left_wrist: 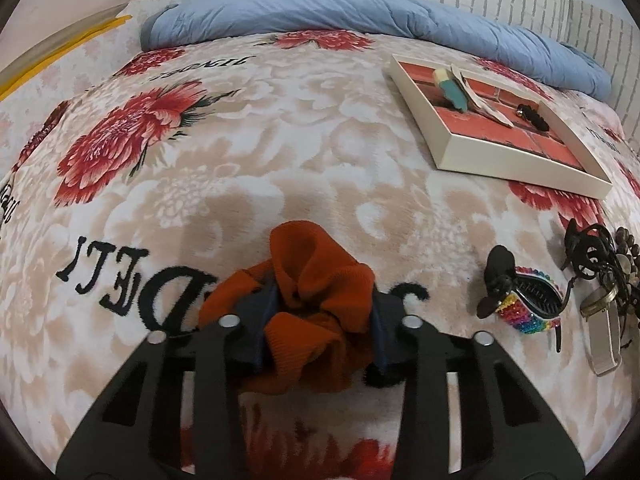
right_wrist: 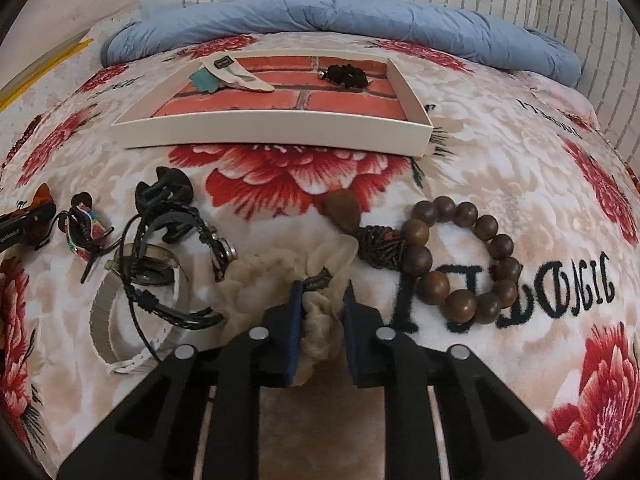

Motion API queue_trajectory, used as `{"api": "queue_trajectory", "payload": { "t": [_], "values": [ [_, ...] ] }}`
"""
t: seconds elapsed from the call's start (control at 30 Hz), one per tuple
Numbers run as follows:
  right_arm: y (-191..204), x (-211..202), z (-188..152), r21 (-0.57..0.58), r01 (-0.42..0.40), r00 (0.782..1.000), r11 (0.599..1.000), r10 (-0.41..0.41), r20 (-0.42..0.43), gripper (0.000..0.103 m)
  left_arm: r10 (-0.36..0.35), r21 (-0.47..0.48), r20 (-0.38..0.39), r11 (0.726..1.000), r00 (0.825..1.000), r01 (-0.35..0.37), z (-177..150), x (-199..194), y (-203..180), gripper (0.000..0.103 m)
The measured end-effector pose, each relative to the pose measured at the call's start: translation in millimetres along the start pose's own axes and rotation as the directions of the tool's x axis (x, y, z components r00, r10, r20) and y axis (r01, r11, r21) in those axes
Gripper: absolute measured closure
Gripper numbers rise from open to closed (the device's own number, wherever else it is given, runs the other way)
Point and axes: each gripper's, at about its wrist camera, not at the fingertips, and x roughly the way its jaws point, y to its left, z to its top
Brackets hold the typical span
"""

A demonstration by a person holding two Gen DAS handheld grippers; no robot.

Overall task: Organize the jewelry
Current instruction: 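Grasp the orange scrunchie with the left gripper while the right gripper grasps the cream scrunchie, then carry the orange and cream scrunchies into the tray and lower them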

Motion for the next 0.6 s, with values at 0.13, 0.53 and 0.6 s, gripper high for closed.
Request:
{"api": "queue_trajectory", "payload": {
  "t": [0.13,0.53,0.6],
  "values": [
    [-1,-6,2,0.003,-0.009,1.0,1.0,0.009,0.028,0.084,-0.01,-0.025,0.008,1.0,1.0,0.01,1,-1,7,0.078],
    [-13,-23,21,0.011,-0.044,0.993,0.999,0.042,0.112,0.084,0.015,0.004,0.03,1.0,0.999,-0.015,6,-9,5,0.084],
    [-16,-26,27,0.013,-0.056,0.99,0.998,0.054,0.127,0.084,-0.003,-0.007,0.038,1.0,0.999,0.003,12,-12,4,0.084]
  ]
}}
